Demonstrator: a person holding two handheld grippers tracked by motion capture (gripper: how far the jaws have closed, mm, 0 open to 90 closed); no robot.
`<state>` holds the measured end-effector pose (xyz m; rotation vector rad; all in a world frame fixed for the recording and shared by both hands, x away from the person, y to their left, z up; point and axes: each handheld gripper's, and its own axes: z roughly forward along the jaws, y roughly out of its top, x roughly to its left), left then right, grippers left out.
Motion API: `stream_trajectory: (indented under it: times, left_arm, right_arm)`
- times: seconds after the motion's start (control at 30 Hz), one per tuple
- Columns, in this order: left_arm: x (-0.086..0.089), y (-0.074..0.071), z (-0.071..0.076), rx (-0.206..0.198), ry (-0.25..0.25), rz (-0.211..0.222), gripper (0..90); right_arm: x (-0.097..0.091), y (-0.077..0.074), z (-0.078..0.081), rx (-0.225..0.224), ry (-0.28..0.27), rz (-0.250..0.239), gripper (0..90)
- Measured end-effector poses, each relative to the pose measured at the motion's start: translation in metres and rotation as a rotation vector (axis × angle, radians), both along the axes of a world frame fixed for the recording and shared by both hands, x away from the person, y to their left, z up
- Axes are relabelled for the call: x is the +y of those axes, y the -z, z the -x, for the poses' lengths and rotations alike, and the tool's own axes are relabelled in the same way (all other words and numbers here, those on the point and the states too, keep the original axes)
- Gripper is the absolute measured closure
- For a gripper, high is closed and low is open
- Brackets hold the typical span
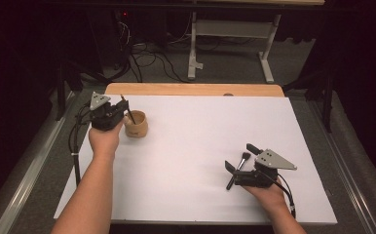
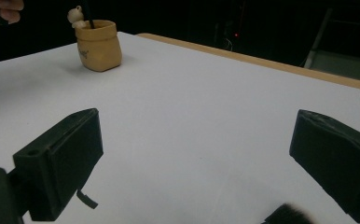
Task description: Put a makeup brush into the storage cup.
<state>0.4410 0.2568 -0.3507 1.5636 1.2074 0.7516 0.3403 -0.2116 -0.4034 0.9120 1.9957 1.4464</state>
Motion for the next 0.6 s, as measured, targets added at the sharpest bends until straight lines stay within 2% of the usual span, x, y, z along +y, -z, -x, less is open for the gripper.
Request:
stream_trajectory:
  times: [0.27, 0.33, 0.53, 0.57, 0.6]
  left_arm:
    - [-0.0002, 0.0042, -0.0022, 0.029, -0.009, 0.001, 82.7]
    - [0.0006, 0.0041, -0.003, 0.031, -0.013, 0.012, 82.6]
    - [0.0027, 0.0041, -0.0032, 0.029, -0.021, -0.004, 82.2]
    - [0.0027, 0.0042, -0.0028, 0.027, -0.02, -0.007, 80.4]
    - [0.0029, 0.0041, -0.0027, 0.028, -0.019, -0.007, 73.6]
  right_arm:
    - [0.0001, 0.0007, 0.0002, 0.009, 0.0, 0.003, 4.3]
    - [0.0, 0.0008, 0.0004, 0.01, 0.0, 0.006, 4.4]
    - [0.0008, 0.0023, -0.0003, 0.012, -0.007, 0.012, 4.5]
    - [0.0009, 0.0024, -0.0004, 0.011, -0.007, 0.014, 4.5]
    - [0.0009, 0.0025, -0.0006, 0.009, -0.009, 0.015, 4.5]
